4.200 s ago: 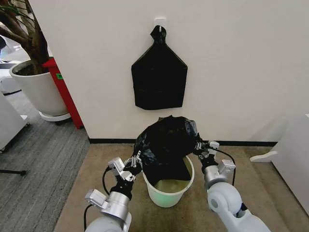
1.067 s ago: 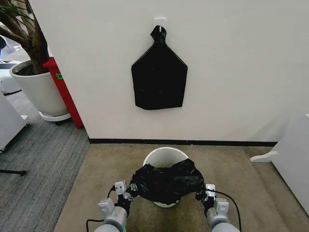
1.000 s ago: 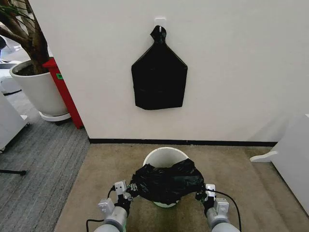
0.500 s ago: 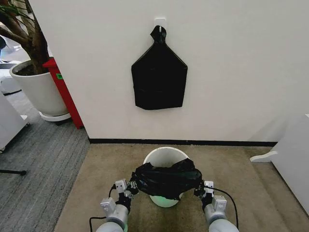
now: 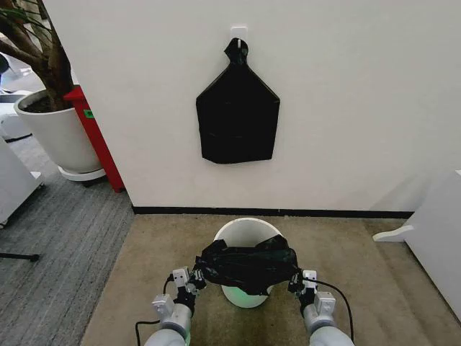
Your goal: Place the garbage bag over the trash bin.
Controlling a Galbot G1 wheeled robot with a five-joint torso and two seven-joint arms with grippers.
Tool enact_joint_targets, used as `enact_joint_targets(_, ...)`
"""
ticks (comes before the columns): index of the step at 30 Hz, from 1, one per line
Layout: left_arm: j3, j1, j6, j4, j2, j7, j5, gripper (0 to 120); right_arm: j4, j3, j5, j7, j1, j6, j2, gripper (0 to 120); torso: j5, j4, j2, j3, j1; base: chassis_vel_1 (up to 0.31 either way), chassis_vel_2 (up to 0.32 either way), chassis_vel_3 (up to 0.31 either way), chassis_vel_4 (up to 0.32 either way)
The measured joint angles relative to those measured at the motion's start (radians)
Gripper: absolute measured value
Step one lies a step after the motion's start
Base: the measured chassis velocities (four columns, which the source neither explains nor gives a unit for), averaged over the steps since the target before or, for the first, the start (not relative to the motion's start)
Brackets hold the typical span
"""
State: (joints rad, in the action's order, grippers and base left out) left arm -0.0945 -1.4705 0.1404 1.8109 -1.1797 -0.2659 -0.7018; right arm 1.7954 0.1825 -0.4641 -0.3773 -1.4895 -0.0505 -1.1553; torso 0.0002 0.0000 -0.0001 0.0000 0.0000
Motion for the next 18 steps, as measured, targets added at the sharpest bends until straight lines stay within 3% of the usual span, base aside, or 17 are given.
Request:
enact_joint_targets(5, -0.007, -0.025, 0.009, 0.041, 0.012, 0.0, 0.028, 14, 0.059, 0.005, 0.004, -0.024, -0.024, -0.037, 0.01, 11, -0.0002, 0.0, 0.0, 0.0, 0.0, 0.0, 0.0, 0.0, 0.0)
enact_joint_targets(8, -0.011, -0.044, 0.007, 0.097, 0.031, -0.008, 0.053, 28, 0.137, 0.012, 0.005, -0.071, -0.047, -0.102, 0.025, 29, -0.0002, 0.0, 0.0, 0.0, 0.0, 0.0, 0.0, 0.0, 0.0)
enact_joint_targets(13, -0.017, -0.066, -0.006, 0.143, 0.047, -0.026, 0.068, 41, 0.19, 0.017, 0.004, -0.096, -0.069, -0.156, 0.041, 42, -0.0002, 0.0, 0.0, 0.0, 0.0, 0.0, 0.0, 0.0, 0.0)
enact_joint_targets(18, -0.033, -0.105, -0.003, 0.172, 0.074, -0.036, 0.094, 65, 0.235, 0.02, -0.001, -0.099, -0.096, -0.198, 0.053, 64, -0.0002, 0.0, 0.0, 0.0, 0.0, 0.0, 0.0, 0.0, 0.0)
